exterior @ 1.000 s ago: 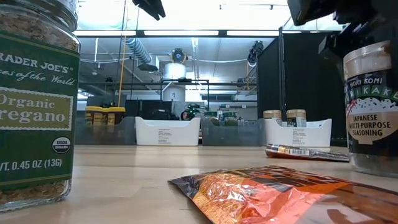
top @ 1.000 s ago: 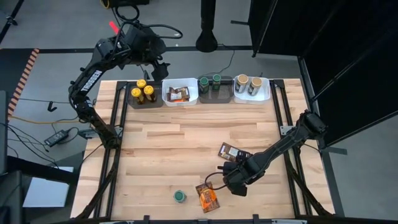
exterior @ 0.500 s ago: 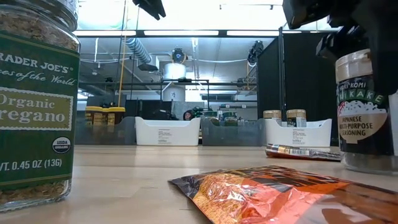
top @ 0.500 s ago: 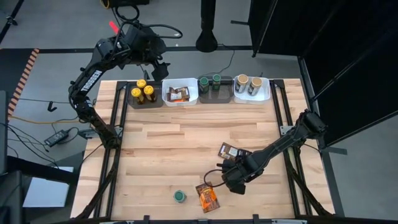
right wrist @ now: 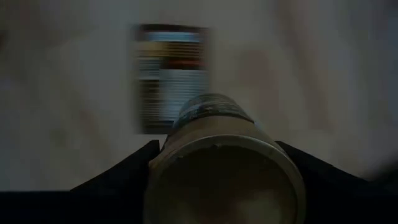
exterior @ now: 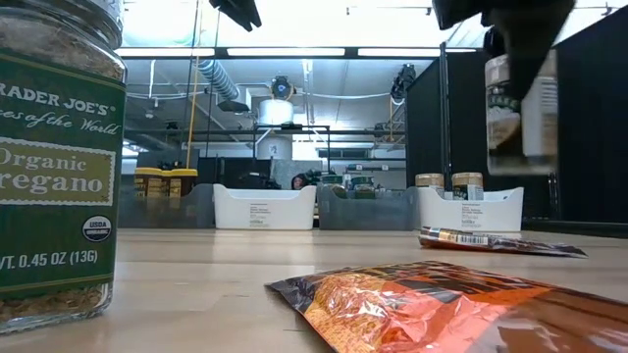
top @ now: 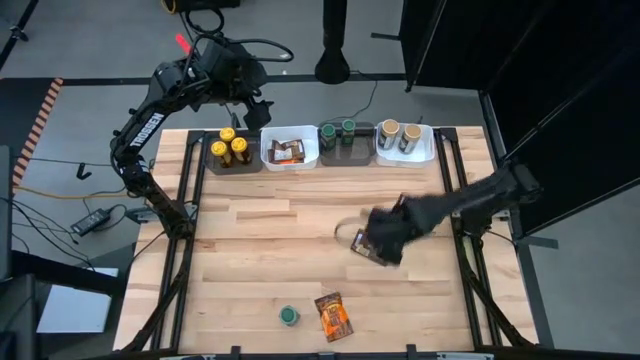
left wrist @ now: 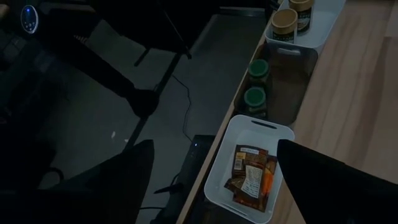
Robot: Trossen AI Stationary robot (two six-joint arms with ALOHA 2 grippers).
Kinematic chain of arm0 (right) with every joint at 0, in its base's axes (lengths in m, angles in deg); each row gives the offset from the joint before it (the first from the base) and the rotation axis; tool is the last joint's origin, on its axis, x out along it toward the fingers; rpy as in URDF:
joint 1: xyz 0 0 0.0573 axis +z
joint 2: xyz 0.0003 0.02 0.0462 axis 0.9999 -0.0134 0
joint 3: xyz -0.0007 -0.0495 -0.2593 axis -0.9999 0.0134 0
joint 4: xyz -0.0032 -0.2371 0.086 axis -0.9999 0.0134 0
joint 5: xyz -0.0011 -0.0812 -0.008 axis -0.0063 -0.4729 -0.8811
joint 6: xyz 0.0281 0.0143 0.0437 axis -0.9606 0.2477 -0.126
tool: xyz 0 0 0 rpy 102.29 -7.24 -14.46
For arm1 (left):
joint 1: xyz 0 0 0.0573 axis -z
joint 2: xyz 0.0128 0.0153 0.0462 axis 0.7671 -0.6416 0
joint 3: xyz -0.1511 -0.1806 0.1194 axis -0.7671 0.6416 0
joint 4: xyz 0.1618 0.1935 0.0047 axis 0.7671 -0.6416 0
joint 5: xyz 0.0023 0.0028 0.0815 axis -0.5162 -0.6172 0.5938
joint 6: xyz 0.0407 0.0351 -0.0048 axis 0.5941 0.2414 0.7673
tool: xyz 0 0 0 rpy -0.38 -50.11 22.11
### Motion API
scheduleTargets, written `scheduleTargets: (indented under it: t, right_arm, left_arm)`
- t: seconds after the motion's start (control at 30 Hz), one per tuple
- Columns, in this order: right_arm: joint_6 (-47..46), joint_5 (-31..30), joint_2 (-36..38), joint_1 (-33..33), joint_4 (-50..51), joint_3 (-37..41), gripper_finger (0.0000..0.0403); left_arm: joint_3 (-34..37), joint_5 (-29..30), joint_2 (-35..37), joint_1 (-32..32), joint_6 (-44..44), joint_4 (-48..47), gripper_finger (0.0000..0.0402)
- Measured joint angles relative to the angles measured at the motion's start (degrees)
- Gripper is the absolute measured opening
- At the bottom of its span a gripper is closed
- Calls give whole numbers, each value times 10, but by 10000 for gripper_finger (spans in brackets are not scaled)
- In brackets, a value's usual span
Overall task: Sort spices by type
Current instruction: Put the brown seasoning bottle into the right white bin
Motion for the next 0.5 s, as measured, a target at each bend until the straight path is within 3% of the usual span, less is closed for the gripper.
scheduleTargets:
  t: [0.2, 0.5]
  right_arm:
    - [5, -75, 89, -142, 124, 0, 282]
    - [116, -180, 150, -394, 107, 0, 282]
  left_arm:
    - [0, 0, 0, 0, 0, 0, 346]
    - [0, 0, 0, 0, 0, 0, 346]
